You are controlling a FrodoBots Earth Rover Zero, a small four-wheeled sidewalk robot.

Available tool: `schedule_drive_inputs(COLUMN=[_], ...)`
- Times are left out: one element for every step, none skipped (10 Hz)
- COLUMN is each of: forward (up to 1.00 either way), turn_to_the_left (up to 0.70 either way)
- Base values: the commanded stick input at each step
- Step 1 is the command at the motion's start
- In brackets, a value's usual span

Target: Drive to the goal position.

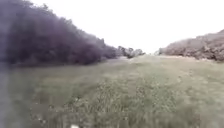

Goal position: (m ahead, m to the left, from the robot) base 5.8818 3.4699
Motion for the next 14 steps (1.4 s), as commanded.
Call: schedule_drive_inputs(forward=[0.85, 0.85, 0.85, 0.85, 0.85, 0.85, 0.85, 0.85, 0.85, 0.85, 0.85, 0.85, 0.85, 0.85], turn_to_the_left=[0.0, -0.03, -0.34, -0.34, -0.34, -0.34, -0.34, -0.34, -0.27, -0.07, 0.0, 0.0, 0.0, 0.0])
